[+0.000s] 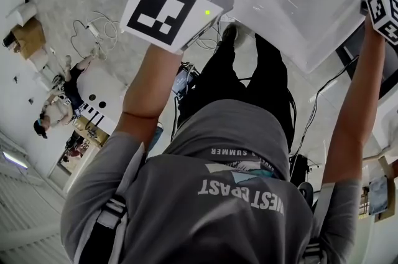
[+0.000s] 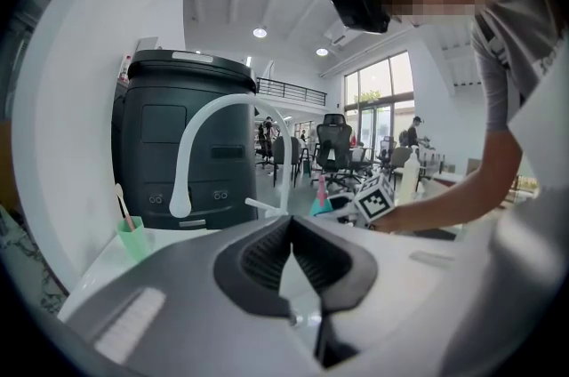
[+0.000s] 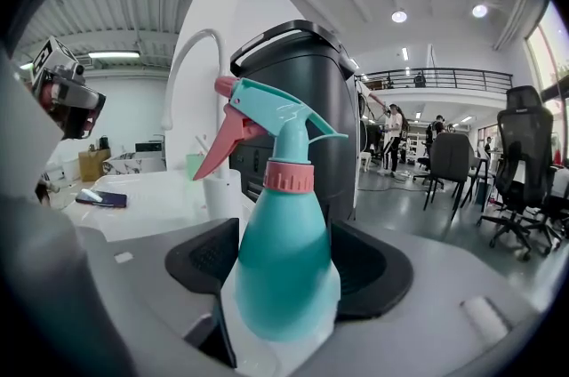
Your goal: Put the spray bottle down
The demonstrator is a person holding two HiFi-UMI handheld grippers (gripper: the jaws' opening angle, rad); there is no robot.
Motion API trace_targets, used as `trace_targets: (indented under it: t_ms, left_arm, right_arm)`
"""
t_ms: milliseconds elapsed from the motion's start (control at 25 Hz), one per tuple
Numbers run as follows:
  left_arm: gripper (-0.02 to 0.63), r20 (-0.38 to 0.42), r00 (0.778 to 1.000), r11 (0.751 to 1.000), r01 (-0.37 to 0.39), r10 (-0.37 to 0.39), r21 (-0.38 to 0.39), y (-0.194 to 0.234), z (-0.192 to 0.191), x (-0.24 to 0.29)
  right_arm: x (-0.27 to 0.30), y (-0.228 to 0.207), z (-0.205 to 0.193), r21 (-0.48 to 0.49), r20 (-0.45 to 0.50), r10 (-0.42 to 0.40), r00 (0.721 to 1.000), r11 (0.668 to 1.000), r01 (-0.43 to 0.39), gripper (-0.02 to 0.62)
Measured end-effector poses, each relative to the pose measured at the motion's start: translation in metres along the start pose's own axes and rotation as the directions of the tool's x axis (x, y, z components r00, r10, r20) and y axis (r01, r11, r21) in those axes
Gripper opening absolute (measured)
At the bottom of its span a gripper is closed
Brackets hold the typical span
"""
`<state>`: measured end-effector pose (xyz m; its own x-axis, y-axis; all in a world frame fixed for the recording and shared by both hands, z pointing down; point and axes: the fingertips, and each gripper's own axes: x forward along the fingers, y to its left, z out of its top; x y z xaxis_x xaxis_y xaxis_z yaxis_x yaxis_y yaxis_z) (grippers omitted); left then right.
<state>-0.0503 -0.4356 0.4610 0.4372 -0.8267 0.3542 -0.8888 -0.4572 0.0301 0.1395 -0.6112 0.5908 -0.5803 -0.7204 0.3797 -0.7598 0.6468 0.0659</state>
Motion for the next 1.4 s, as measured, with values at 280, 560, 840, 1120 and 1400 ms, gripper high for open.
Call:
trace_targets:
  t_ms: [280,560,840,1120,1400]
  left_arm:
    - [0.003,0.013,1.000,1.000,-0.009,0.009,0.003,0.003,0.006,-0.004]
    - [0.003,0.014,1.000,1.000,-0.009,0.009,0.009,0.004,0.009,-0.007]
    - [0.003,0.020,1.000,1.000,-0.015,0.015,0.011,0.005,0.010,-0.012]
    - [0.003,0.028,0.999,1.000,-0.020,0.020,0.017,0.009,0.020,-0.019]
    - [0.003,0.041,0.999,0.999,-0.020,0.019,0.030,0.011,0.022,-0.030]
  right_arm:
    - [0.000,0.001,-0.006,0.012,-0.028,0.011,1.000,1.000,-0.010,0.372]
    - [0.002,0.006,-0.003,0.002,-0.041,0.038,0.998,0.999,-0.038,0.403]
    - [0.001,0.006,0.002,0.003,-0.039,0.032,0.999,0.999,-0.032,0.423]
    - [-0.004,0.004,0.018,-0.009,-0.027,0.019,0.999,1.000,-0.019,0.434]
    - [-0.017,0.011,0.029,-0.028,-0.015,0.004,1.000,1.000,-0.005,0.446]
